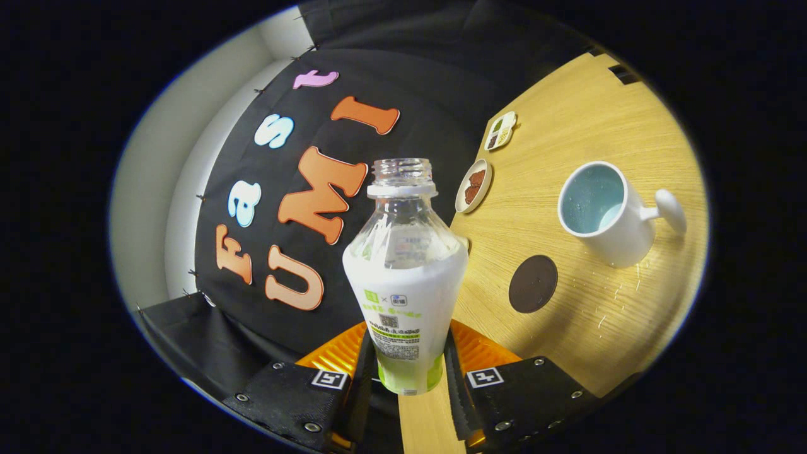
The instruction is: Take the bottle from table, then pour the juice into the cup, finally place the bottle on the coaster
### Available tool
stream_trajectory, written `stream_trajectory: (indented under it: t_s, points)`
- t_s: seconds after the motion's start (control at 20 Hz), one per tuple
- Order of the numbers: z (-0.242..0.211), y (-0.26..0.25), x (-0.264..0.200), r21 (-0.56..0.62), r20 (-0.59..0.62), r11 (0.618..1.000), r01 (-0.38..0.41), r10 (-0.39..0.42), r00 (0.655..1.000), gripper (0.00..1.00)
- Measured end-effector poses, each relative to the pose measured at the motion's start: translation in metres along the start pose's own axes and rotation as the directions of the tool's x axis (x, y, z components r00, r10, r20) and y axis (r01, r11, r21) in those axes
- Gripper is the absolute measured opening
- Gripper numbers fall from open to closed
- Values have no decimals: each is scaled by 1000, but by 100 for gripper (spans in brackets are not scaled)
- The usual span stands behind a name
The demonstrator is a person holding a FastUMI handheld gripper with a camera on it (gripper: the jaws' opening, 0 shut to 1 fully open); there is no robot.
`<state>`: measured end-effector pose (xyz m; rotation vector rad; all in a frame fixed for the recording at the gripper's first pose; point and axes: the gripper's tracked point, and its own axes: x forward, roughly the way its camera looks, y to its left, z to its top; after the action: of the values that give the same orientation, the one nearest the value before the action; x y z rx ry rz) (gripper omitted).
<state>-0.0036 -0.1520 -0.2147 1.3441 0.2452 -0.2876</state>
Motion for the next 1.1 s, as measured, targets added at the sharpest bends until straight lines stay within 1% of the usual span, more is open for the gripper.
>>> stream_trajectory:
  t_s: [0.3, 0.5, 0.75, 1.0, 1.1]
  points:
    - [4, 1, 10, 134, -5, 991, -22, 23, 1000, 54]
    - [12, 3, 10, 249, 20, 967, -44, 41, 999, 54]
    - [11, 1, 17, 313, 11, 949, -45, 44, 999, 54]
    - [12, -6, 15, 404, 16, 913, -60, 58, 998, 54]
    - [10, -8, 18, 420, 14, 906, -51, 50, 999, 54]
